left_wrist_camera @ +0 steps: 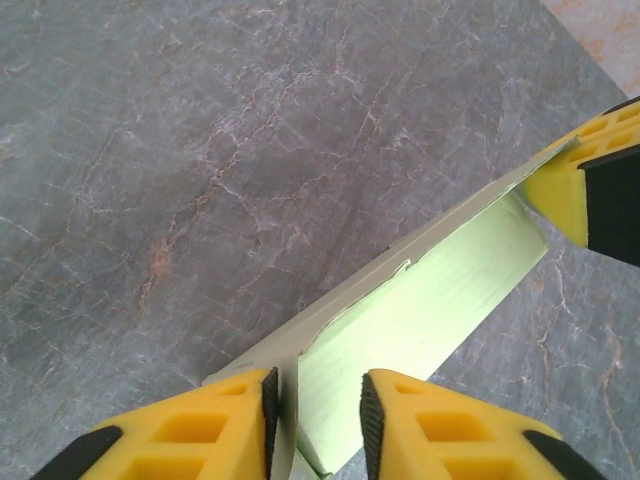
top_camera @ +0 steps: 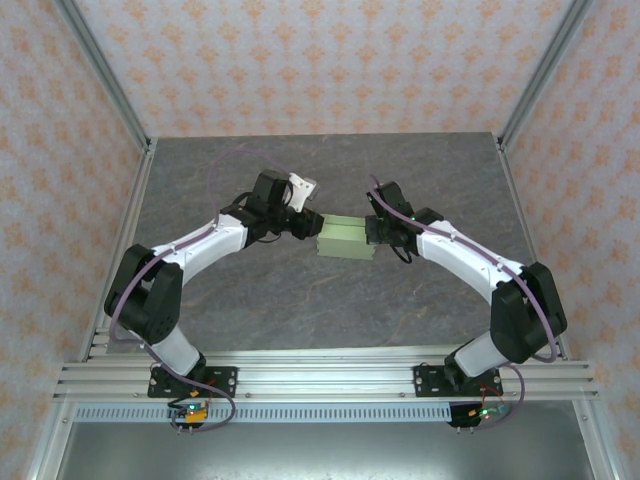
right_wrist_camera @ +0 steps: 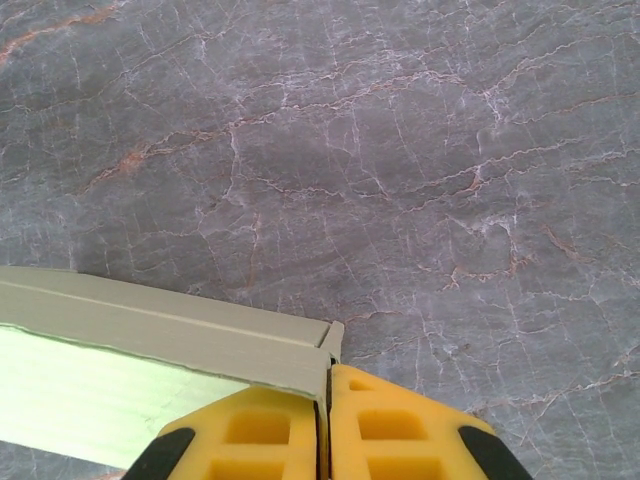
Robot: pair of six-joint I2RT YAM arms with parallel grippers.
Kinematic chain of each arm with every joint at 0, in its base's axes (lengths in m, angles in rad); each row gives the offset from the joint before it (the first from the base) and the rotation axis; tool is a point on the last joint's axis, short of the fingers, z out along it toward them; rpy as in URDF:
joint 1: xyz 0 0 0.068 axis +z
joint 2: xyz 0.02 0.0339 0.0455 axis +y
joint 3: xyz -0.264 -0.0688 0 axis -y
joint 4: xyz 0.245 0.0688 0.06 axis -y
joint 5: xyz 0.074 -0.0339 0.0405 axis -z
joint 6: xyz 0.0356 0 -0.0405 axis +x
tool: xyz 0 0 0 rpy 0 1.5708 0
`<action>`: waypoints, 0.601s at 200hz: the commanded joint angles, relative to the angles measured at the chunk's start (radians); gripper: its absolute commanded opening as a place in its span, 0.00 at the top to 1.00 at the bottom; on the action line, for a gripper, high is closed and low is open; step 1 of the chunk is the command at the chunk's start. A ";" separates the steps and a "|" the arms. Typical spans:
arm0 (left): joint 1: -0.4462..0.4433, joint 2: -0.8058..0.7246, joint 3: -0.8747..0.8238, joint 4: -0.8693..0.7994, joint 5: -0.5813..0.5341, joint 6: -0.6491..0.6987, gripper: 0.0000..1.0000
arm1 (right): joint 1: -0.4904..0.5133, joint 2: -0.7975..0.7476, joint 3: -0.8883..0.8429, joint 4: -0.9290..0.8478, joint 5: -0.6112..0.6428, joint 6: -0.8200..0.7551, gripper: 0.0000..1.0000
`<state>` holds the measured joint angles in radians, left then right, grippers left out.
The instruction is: Fold the paper box
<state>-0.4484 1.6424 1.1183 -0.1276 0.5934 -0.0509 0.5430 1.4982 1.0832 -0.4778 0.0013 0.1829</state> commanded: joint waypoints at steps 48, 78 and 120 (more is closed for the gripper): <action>-0.045 0.002 0.047 -0.055 -0.038 0.019 0.94 | 0.007 0.020 0.043 -0.018 0.026 0.037 0.90; -0.057 0.004 0.042 -0.054 -0.070 -0.003 0.92 | 0.007 0.014 0.031 -0.006 0.027 0.060 0.90; -0.106 0.009 0.029 0.004 -0.119 -0.138 0.93 | 0.009 0.009 0.008 0.021 0.047 0.113 0.89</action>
<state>-0.5049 1.6390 1.1328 -0.1688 0.4889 -0.0910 0.5419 1.5085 1.0939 -0.4908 0.0460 0.2481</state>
